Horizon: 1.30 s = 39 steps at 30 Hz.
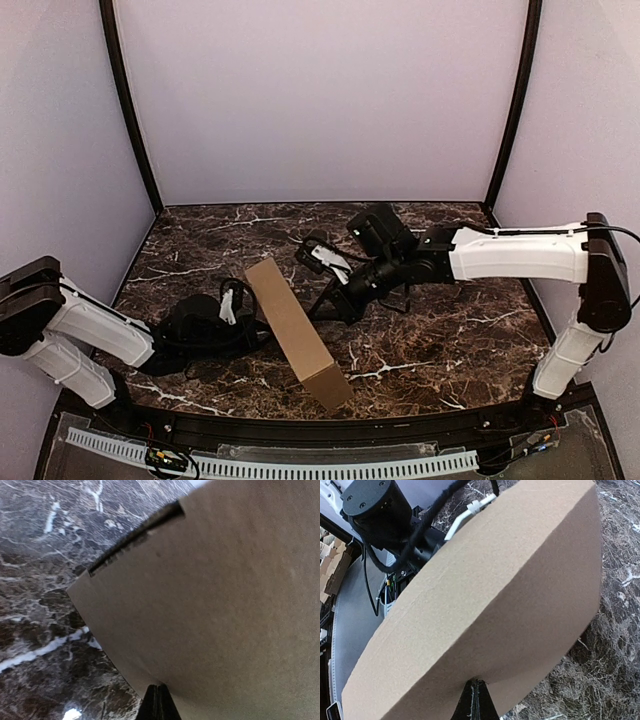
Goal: Fold the paper box
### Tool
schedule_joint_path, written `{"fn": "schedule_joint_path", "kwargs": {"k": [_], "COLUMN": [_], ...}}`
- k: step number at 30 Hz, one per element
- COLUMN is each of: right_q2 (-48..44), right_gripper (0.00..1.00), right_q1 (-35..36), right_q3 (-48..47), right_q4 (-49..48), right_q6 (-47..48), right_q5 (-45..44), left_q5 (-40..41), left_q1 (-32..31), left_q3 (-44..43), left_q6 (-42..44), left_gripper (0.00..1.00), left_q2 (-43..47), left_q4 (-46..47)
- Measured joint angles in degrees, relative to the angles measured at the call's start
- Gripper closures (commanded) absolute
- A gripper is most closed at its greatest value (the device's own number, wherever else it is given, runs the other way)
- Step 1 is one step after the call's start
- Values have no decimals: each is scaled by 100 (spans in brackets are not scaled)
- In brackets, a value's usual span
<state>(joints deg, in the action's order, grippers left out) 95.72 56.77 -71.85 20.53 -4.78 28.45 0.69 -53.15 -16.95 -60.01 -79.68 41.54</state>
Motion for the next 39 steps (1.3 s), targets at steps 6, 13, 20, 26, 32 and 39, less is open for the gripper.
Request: {"fn": "schedule_joint_path", "kwargs": {"k": [6, 13, 20, 26, 32, 39], "right_q2": [-24, 114, 426, 708, 933, 962], "right_gripper": [100, 100, 100, 100, 100, 100], "right_q1": [61, 61, 59, 9, -192, -367], "right_q3": [190, 186, 146, 144, 144, 149], "right_q4": [-684, -1165, -1287, -1294, -1292, -1290], "right_q6": [-498, -778, -776, -772, -754, -726], "right_q5": [4, -116, -498, -767, -863, -922], "left_q5": [-533, -870, -984, -737, -568, -466], "left_q1": [0, 114, 367, 472, 505, 505], "left_q3": [-232, -431, -435, -581, -807, -763], "left_q6": [-9, 37, 310, 866, 1161, 1187], "left_gripper": [99, 99, 99, 95, 95, 94], "left_q2": [-610, -684, -149, 1169, 1899, 2203], "left_q4": [651, 616, -623, -2391, -3543, -4476]}}
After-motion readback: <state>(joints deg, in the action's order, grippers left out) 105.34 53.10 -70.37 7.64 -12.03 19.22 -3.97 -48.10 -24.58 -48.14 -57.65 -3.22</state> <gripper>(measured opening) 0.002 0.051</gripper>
